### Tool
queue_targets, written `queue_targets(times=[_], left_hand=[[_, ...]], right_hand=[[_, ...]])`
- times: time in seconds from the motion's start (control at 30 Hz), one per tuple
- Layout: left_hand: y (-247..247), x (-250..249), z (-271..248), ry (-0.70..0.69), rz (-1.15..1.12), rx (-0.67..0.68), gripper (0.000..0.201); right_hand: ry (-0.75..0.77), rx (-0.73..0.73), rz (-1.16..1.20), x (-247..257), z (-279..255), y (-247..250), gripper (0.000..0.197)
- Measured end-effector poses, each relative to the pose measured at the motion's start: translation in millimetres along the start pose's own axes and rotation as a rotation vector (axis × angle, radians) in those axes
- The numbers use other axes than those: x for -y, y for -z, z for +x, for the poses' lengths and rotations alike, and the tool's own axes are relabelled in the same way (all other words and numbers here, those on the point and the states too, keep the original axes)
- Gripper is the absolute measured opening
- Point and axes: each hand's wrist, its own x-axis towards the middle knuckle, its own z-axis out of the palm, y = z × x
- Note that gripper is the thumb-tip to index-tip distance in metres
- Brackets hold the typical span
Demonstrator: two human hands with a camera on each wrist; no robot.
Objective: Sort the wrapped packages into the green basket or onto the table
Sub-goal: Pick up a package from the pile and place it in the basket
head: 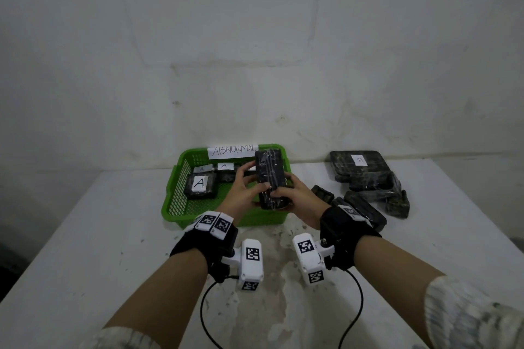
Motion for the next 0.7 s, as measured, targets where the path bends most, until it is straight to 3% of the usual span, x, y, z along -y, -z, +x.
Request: queue_targets(times=[0.13,0.33,0.7], left_hand=[[-0.7,-4.2,0.2,0.029,-0.034,0.002,0.042],[-3.5,-5.7,3.5,0.034,0.032,-0.048,0.062],[-10.4,2.2,2.4,-0.025,-0.037,-0.015,0.061]], right_hand=[[-0.029,-0.018,0.034,3.9,-0.2,-1.5,0.048],[-0.054,0.007,-0.032,4.8,-5.7,-4.4,0.041],[-0.097,0.01,-0.043,7.4,-3.2,-9.2,0.056]])
